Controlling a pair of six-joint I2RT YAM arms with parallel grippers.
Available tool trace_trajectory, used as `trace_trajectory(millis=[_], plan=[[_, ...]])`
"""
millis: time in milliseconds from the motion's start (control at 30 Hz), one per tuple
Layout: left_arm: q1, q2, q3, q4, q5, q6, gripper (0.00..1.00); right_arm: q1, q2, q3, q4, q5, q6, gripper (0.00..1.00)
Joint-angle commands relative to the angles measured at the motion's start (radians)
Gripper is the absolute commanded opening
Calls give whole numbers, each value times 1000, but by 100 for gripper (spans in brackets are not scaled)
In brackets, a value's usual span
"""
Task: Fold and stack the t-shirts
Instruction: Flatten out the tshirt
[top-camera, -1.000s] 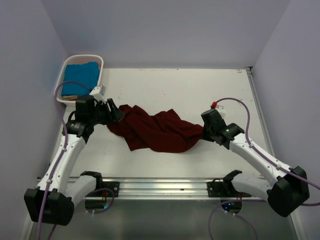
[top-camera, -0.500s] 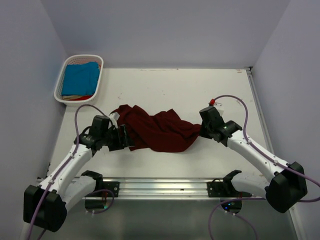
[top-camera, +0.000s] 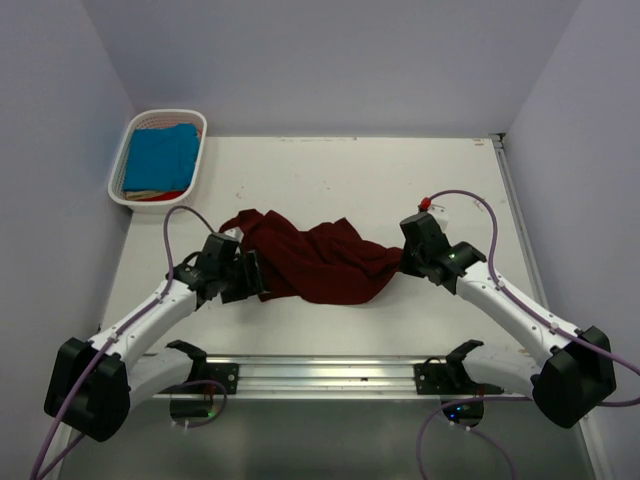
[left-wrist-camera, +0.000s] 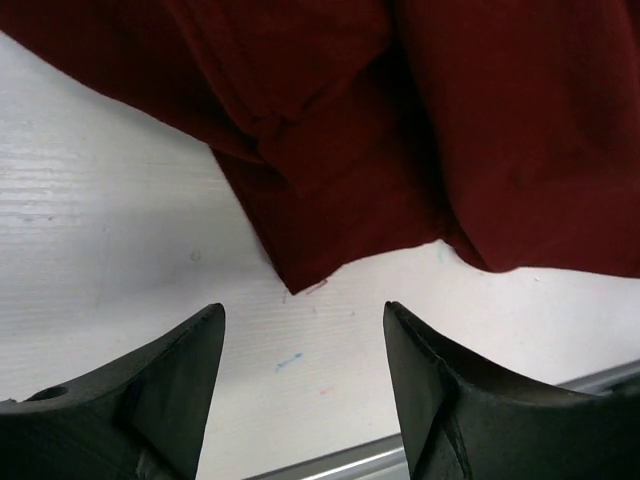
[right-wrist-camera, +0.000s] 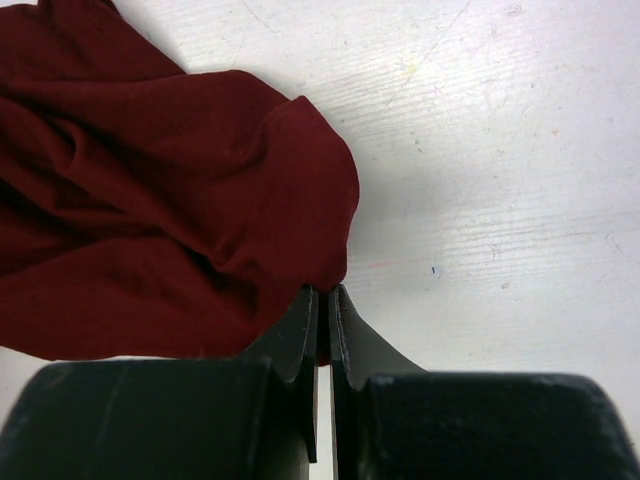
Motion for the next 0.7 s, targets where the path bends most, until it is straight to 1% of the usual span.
trace_trajectory(millis=[0,67,200,433,500,533,567,633,667], plan=[[-5,18,-46,79,-88,-53,68,3,-21,28,25,15,-7,0],[-5,36,-58,113,-84,-58,68,3,-21,26,27,16,-9,0],[-7,122,-70,159,-67,-56,66,2,-19,23,30,12,-10,0],[-24,168,-81,263,-44,-78,66,3,-22,11,38,1,-10,0],[-27,197,-74,283,-39,-82,64,2,-22,8,39,1,-12,0],[-33,208,-72,292,-38,-83,60,2,-21,6,41,1,-12,0],[-36,225,-70,309,-32,-86,50,2,-21,3,39,1,-12,0],[-48,242,-66,326,-18,-87,33,3,-19,1,41,0,-12,0],[-53,248,-64,332,-16,-89,15,2,-19,-2,42,-2,-10,0]])
